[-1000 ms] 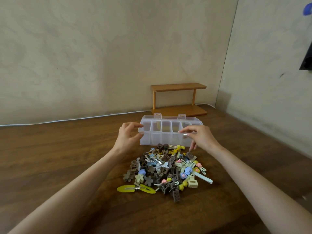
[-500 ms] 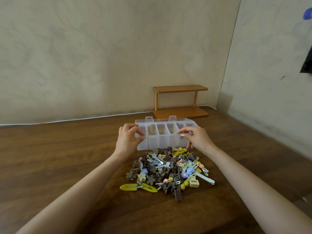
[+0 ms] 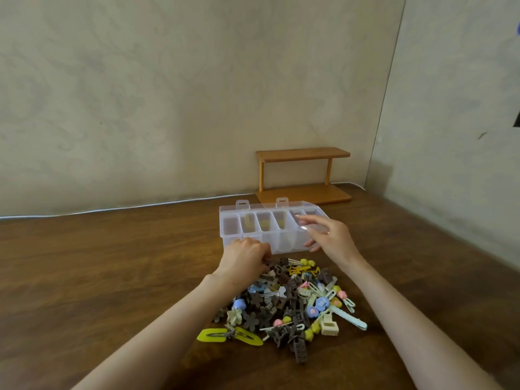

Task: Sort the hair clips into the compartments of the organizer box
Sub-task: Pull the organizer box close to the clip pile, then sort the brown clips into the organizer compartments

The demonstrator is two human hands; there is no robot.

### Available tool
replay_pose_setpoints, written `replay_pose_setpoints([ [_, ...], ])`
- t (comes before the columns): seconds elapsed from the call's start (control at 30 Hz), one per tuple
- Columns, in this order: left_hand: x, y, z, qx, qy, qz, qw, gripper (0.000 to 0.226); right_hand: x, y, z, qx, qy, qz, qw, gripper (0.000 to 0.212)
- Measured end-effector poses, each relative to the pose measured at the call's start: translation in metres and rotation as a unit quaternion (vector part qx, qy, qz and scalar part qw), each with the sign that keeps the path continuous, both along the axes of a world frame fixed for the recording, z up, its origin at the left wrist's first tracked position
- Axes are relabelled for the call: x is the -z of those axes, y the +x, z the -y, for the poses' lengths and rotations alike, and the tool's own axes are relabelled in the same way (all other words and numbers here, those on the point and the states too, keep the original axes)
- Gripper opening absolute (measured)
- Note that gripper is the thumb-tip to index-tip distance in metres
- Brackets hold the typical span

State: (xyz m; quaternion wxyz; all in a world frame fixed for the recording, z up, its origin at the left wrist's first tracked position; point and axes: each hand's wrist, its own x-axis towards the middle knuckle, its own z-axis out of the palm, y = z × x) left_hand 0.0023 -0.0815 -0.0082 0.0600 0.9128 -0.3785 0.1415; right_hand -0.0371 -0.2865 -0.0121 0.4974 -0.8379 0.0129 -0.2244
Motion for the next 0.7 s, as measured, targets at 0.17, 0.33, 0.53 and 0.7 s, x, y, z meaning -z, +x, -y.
replay_pose_setpoints([
  [0.17, 0.005, 0.003, 0.003, -0.001, -0.034, -0.013, 0.999, 0.025, -0.005, -0.016, 0.019, 0.060, 0.080, 0.053, 0.994, 0.018],
  [0.33, -0.002, 0.007, -0.003, 0.029, -0.072, -0.049, 0.996, 0.025, -0.013, -0.022, 0.026, -0.026, 0.020, -0.052, 0.998, 0.009],
  [0.53, -0.033, 0.014, -0.016, 0.041, -0.196, -0.067, 0.978, 0.018, -0.017, -0.028, 0.033, -0.177, -0.118, -0.287, 0.934, 0.020],
  [0.7, -0.034, 0.041, -0.040, -0.047, -0.311, -0.026, 0.949, 0.019, -0.015, -0.027, 0.030, -0.195, -0.135, -0.316, 0.919, 0.019],
])
